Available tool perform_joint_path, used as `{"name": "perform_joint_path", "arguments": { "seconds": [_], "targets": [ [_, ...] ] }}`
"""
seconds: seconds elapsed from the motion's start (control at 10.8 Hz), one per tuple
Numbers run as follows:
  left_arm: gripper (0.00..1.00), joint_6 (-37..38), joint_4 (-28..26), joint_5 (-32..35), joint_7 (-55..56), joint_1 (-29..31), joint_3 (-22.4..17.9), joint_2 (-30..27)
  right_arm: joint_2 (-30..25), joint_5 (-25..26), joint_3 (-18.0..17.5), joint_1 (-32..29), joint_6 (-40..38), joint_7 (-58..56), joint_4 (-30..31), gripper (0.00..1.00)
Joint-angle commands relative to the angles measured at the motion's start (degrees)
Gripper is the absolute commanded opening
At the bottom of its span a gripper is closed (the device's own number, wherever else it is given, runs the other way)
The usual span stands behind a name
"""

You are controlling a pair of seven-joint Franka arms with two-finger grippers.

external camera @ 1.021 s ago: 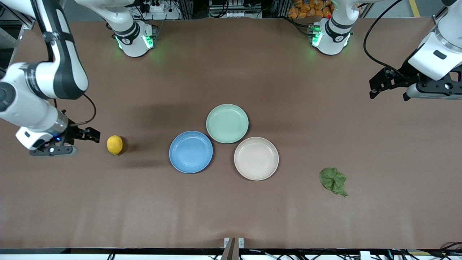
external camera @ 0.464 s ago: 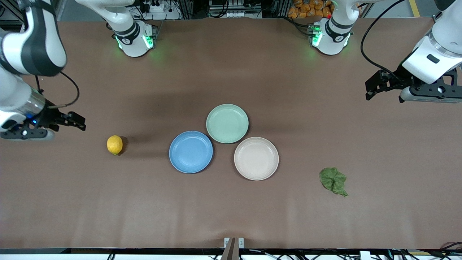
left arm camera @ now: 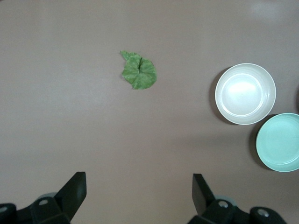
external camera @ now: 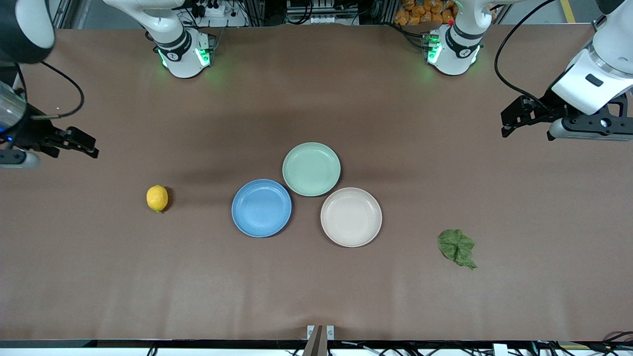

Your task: Pick lemon and lettuce from blue and beige plates

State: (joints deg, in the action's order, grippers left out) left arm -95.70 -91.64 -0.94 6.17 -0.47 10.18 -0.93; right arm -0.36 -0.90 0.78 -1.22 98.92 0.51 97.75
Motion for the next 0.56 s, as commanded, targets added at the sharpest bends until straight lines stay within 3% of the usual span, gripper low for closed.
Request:
{"name": "perform_joint_path", "arguments": {
  "seconds": [0.0,0.46],
  "targets": [
    [1.0,1.39,1.38,1.47,-0.9,0.04,0.19,0.32,0.45,-0.42,0.8,1.04,-3.63,2.73,-4.83,1.0],
    [1.0,1.74,1.38,1.47,-0.63,0.04,0.28,0.23,0.71,-1.04,0.89,1.05,-12.59,2.74,-12.92,1.0]
  ]
}}
